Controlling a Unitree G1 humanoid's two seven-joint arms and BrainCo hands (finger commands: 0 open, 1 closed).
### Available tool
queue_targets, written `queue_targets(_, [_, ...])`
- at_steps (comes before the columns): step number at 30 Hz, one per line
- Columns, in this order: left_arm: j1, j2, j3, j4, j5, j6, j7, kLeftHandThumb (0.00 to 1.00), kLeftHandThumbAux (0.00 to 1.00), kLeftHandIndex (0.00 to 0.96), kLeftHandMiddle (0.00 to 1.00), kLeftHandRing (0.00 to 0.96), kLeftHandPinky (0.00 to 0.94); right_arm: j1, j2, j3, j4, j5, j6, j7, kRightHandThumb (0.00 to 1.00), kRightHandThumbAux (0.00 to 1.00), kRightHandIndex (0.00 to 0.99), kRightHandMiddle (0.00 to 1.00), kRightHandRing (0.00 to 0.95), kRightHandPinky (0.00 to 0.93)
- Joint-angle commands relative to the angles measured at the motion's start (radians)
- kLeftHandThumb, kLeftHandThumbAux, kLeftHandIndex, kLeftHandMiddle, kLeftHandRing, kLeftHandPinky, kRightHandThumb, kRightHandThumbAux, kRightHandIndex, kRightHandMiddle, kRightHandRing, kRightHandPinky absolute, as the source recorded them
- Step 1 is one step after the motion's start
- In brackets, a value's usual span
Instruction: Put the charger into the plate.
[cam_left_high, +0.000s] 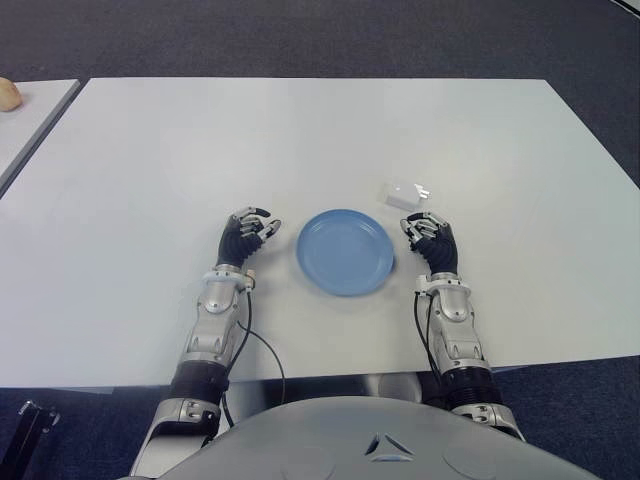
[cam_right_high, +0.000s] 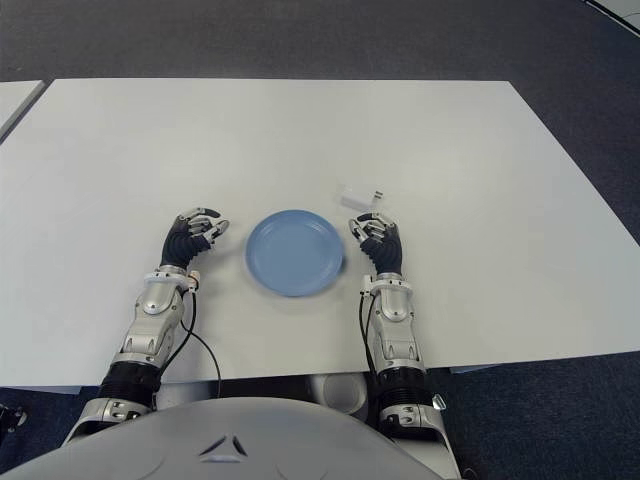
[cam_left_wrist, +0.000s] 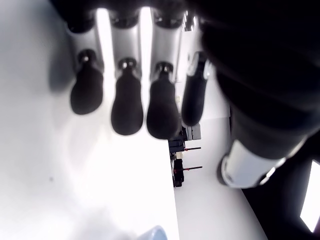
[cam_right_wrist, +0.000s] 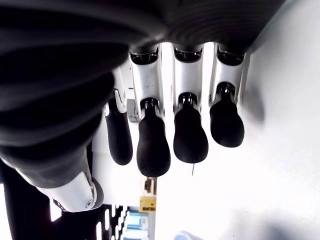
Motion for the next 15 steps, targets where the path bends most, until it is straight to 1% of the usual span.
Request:
queue_targets(1, [0.018, -0.002, -0.003, 0.004, -0.001, 0.015, -0.008, 0.705, 0.718, 0.435, 0.73, 0.715, 0.706, 0.024, 0.0, -0.002, 0.01, -0.001, 0.035, -0.001, 0.707, 0.727, 0.436, 0.748, 0.734, 0.705])
queue_targets(7, [0.017, -0.003, -0.003, 0.005, 0.0, 0.015, -0.006, 0.706, 0.718, 0.435, 0.733, 0.719, 0.71, 0.023, -0.001, -0.001, 0.009, -0.003, 0.041, -0.001, 0.707, 0.727, 0.436, 0.742, 0.728, 0.698])
queue_targets(15, [0.016, 0.0, -0.003, 0.007, 0.0, 0.009, -0.009, 0.706, 0.718, 0.435, 0.738, 0.722, 0.716, 0.02, -0.001, -0.002, 0.015, 0.003, 0.039, 0.005, 0.707, 0.726, 0.436, 0.739, 0.725, 0.711])
